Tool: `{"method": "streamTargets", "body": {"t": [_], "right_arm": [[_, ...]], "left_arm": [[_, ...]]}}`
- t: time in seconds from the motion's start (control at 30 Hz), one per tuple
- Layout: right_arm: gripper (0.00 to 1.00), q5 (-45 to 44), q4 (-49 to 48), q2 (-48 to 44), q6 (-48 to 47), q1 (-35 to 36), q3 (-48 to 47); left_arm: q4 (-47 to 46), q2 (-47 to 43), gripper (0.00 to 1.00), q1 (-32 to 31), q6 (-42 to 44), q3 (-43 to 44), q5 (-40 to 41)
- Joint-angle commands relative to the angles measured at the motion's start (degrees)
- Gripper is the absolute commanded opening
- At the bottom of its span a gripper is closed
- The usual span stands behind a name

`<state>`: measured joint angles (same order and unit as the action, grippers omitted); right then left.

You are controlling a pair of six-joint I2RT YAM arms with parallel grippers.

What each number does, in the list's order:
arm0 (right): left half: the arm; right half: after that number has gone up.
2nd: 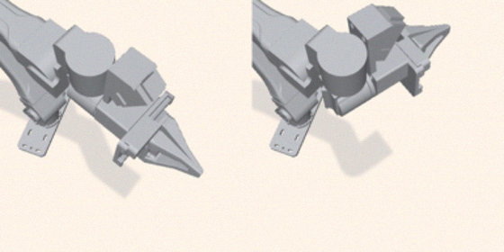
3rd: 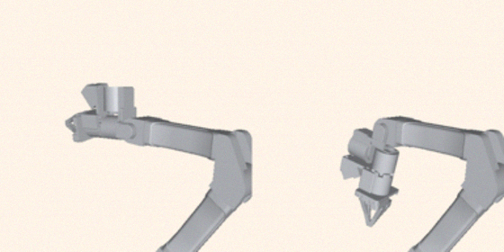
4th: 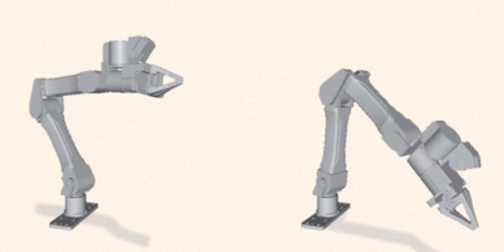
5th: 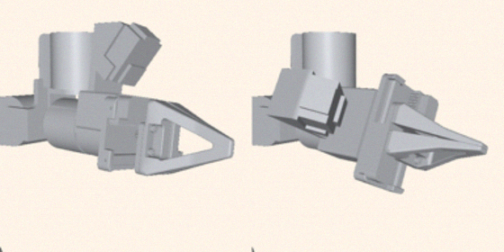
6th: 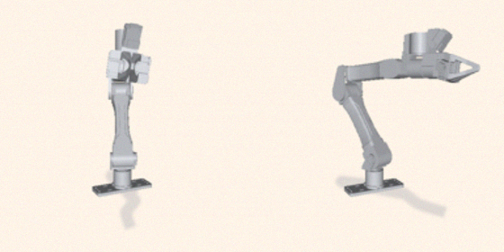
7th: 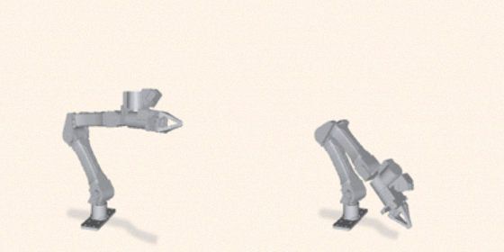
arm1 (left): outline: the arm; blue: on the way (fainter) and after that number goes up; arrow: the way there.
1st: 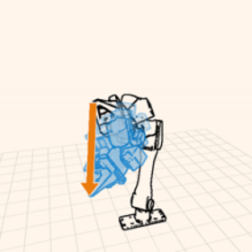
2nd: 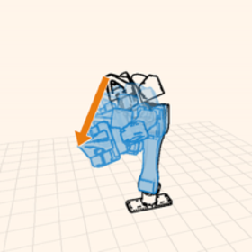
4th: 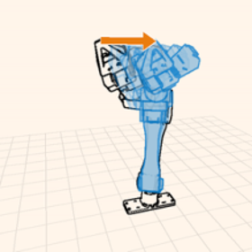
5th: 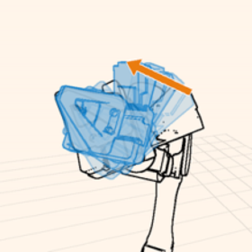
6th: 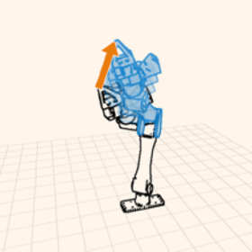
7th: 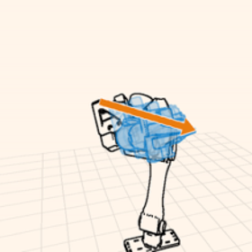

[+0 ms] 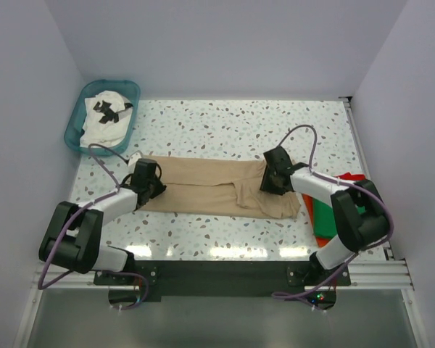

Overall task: Fold and stack the t-shirts
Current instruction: Fold the tshirt

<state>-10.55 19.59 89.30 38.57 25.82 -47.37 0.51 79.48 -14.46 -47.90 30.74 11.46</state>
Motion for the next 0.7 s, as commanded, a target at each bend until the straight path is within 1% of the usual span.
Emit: {"method": "streamTargets", "body": {"t": [0.0, 0.07, 0.1, 0.13, 0.17, 0.2, 0.23, 0.27, 0.3, 0.33, 0.37, 0.4, 0.43, 0.47, 0.5, 0.53, 0.57, 0.63, 0.67], "right_arm": [[0.38, 1.6, -3.3, 6.5, -0.7, -1.7, -4.9], [0.38, 2.3, -3.2, 9.7, -1.6, -3.3, -9.2], [0.38, 2.7, -2.8, 13.5, -2.8, -3.8, -11.1], [0.38, 2.9, -2.2, 15.4, -3.5, -4.5, -13.2], [0.38, 2.9, -1.1, 17.1, -4.4, -4.9, -17.9], [0.38, 2.1, -0.4, 19.1, -6.0, -5.0, -20.5], [0.38, 1.7, 0.6, 23.0, -6.8, -5.1, -23.3], [0.39, 1.3, 2.6, 25.3, -7.8, -5.3, -29.2], [0.39, 1.0, 3.6, 27.4, -9.7, -5.3, -32.4], [0.39, 0.4, 4.7, 31.7, -10.6, -5.3, -35.5], [0.39, 0.5, 6.0, 33.6, -11.7, -5.3, -41.6], [0.39, 0.7, 6.4, 35.6, -13.7, -5.3, -44.7], [0.40, 1.2, 6.7, 37.8, -14.7, -5.4, -47.6], [0.40, 3.0, 7.1, 41.4, -15.5, -5.3, -53.6], [0.40, 4.3, 7.3, 43.6, -17.2, -5.3, -56.6], [0.40, 6.0, 7.6, 45.5, -18.2, -5.3, -59.6], [0.41, 6.8, 8.1, 49.4, -19.0, -5.3, -65.5], [0.42, 8.4, 9.2, 53.1, -21.5, -5.3, -71.6], [0.43, 9.1, 10.7, 55.2, -22.2, -5.3, -77.4]], "left_arm": [[1.2, 1.1, 0.24, -3.2, -2.0, -0.1, 4.3], [2.3, 1.0, 0.23, -5.0, -2.7, -0.2, 5.1], [3.1, 0.9, 0.22, -5.6, -3.2, -0.2, 5.2], [3.6, 0.6, 0.21, -6.6, -3.6, -0.7, 5.2], [4.0, 0.0, 0.20, -7.2, -4.6, -0.9, 5.2], [4.2, -0.5, 0.20, -7.9, -5.2, -1.3, 5.0], [4.3, -0.8, 0.19, -9.3, -5.9, -2.2, 4.6], [4.3, -1.3, 0.19, -10.1, -7.5, -2.5, 3.8], [4.9, -1.5, 0.19, -10.8, -8.4, -2.7, 3.7], [5.1, -1.5, 0.18, -12.4, -9.5, -3.3, 3.5], [4.9, -1.6, 0.18, -13.4, -11.5, -3.8, 3.0], [4.0, -1.6, 0.18, -14.4, -12.6, -4.2, 1.8], [3.4, -1.5, 0.18, -16.9, -13.9, -5.1, 1.0], [2.5, -1.2, 0.18, -18.5, -16.8, -5.5, 0.4], [0.4, -0.7, 0.19, -20.2, -18.4, -6.0, -0.9], [-2.0, 0.6, 0.19, -23.5, -21.4, -6.5, -1.6], [-3.4, 1.5, 0.19, -25.2, -22.7, -6.5, -2.3], [-6.5, 3.6, 0.19, -29.1, -24.5, -4.5, -4.0], [-7.4, 6.1, 0.20, -30.2, -25.6, -3.5, -4.5]]}}
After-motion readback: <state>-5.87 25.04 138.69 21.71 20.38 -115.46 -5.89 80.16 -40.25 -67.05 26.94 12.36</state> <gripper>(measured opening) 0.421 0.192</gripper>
